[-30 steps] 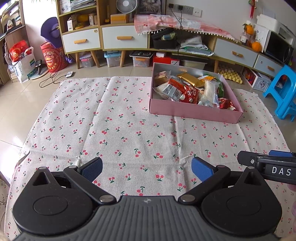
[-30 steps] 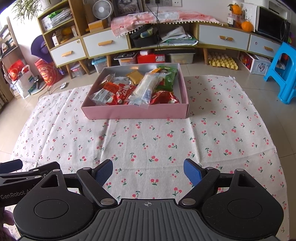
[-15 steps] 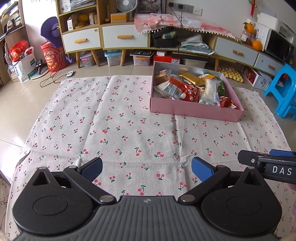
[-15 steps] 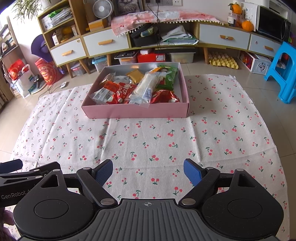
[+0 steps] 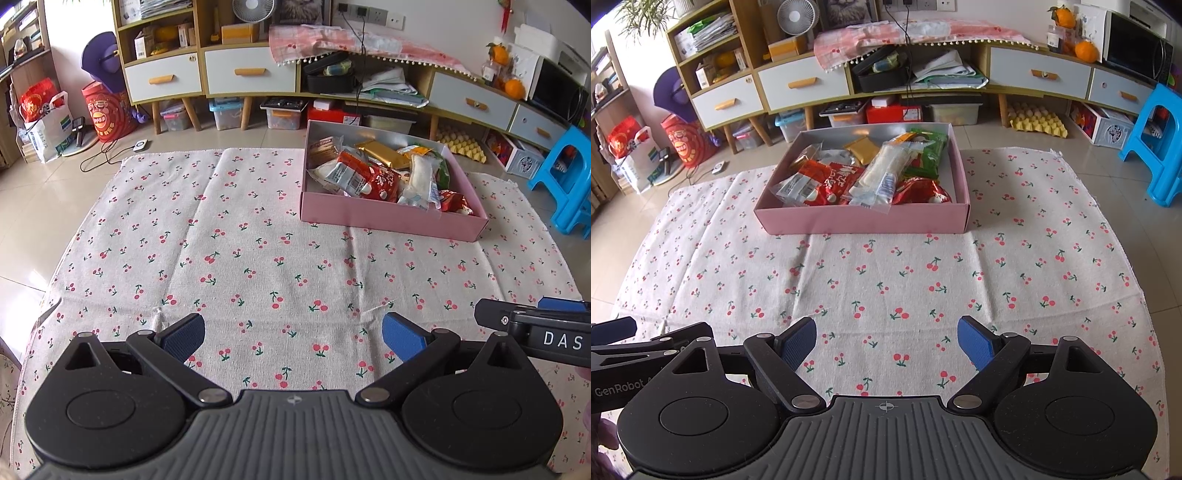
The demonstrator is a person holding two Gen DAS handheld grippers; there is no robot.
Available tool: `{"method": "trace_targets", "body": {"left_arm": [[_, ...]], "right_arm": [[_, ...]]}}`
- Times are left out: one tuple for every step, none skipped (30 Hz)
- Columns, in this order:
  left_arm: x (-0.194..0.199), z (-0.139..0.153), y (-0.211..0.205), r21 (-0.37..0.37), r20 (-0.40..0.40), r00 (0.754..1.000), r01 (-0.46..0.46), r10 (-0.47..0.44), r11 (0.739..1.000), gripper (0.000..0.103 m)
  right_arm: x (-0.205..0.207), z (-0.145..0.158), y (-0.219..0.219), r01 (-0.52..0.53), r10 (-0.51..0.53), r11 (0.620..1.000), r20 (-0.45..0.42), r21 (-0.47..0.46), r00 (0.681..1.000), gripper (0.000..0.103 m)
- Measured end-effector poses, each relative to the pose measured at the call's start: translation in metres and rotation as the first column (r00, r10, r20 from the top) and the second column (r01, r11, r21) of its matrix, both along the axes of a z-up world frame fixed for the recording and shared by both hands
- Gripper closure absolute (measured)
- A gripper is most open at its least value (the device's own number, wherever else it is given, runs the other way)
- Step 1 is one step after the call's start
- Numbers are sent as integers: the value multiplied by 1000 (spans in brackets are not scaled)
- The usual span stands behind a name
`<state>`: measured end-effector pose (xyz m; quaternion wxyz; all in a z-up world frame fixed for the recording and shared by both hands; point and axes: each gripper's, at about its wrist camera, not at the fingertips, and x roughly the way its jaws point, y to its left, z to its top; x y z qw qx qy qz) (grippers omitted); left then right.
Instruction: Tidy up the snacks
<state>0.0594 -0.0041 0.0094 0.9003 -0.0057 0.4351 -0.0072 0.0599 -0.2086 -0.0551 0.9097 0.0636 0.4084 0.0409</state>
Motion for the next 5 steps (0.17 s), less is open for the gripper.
{"method": "trace_targets", "body": {"left_arm": [[0, 0, 0, 1, 0, 1000, -1, 1, 1000, 0], [0, 0, 0, 3, 1, 1000, -2, 2, 1000, 0], [0, 0, 0, 5, 2, 1000, -3, 3, 1000, 1], [0, 0, 0, 6, 2, 1000, -2, 2, 1000, 0], [0, 0, 0, 3, 0, 1000, 2, -2, 1000, 0]], "right_arm": [[0, 0, 0, 0, 0, 1000, 0, 0, 1000, 17], [0, 0, 0, 0, 0, 1000, -1, -1, 1000, 17], [0, -1, 1, -1, 0, 1000, -1, -1, 1000, 17], [0, -1, 1, -1, 1, 1000, -1, -1, 1000, 17], [-1, -1, 1, -1, 1, 1000, -2, -2, 1000, 17]]}}
